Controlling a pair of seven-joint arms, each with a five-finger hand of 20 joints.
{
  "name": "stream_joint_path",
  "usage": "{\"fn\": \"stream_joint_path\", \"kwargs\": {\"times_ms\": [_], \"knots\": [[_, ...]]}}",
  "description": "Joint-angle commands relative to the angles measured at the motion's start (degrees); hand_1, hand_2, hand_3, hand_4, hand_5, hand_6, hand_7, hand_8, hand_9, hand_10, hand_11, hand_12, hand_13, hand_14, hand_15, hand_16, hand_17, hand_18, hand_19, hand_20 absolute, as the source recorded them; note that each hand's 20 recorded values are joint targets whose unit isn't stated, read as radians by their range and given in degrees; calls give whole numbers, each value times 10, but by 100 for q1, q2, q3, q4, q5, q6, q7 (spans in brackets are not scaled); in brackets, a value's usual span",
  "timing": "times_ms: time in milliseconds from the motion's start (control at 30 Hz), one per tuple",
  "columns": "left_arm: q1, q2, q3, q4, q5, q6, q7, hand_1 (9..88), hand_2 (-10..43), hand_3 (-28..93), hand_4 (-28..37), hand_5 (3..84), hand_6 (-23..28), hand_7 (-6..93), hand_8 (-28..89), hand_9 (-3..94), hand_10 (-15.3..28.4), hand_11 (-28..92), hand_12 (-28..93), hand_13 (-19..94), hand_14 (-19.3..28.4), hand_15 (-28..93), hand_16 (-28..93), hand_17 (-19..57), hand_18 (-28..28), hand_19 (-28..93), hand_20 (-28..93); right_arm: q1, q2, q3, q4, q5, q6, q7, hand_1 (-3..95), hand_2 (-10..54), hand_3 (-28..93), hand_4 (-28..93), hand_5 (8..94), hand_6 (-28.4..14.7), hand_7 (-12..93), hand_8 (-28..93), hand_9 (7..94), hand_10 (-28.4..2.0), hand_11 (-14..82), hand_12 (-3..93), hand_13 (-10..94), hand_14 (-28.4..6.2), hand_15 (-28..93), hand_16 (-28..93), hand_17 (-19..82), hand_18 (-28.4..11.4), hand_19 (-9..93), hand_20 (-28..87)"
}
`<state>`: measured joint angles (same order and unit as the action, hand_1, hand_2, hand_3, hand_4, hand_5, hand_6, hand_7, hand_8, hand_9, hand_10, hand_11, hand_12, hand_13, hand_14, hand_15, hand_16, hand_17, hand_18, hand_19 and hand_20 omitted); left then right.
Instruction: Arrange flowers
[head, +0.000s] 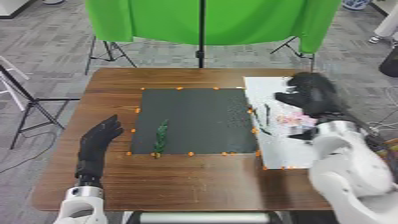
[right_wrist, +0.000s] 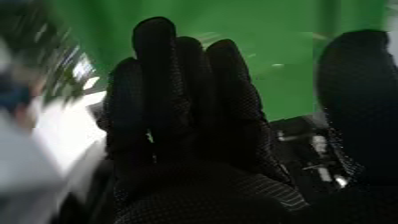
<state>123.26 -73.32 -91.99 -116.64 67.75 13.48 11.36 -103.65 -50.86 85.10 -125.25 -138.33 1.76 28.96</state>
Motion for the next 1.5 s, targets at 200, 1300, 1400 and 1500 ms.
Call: {"fn": "stream_joint_path", "kwargs": {"times_ms": [200,1300,1400,1500], "knots": [[90,-80,78,45,53,-95,-76,208,24,693,-283,432,49,114,-57,389,127,197,123,303,167,309,-9,42,125,123,192,-1999,274,1645,419,747,-1036,361,294,-95,658,-254,578,-58,136,-65,598,-182,199,242,651,-147,545,278,396,-209,826,515],[29,-67,166,73,43,-178,-149,211,22,692,-283,433,50,113,-58,389,127,197,123,304,167,310,-11,41,126,125,192,361,-548,-1623,575,48,1530,248,579,-95,604,-247,830,17,276,141,909,-80,310,374,936,-15,551,330,670,-106,932,534],[-10,-65,198,100,38,-206,-145,211,21,693,-283,432,50,113,-57,389,128,196,123,304,167,310,-10,41,126,124,192,794,-933,-2235,815,164,1475,192,579,-95,606,-243,832,17,273,142,911,-80,308,376,937,-13,552,330,673,-106,932,537],[-29,-74,215,109,51,-259,-157,211,21,691,-283,432,50,113,-57,391,128,197,124,303,168,310,-10,41,126,124,192,1062,-1349,-2656,1091,327,1316,183,579,-95,607,-239,834,17,272,145,914,-79,308,375,937,-12,555,328,675,-106,932,539]]}}
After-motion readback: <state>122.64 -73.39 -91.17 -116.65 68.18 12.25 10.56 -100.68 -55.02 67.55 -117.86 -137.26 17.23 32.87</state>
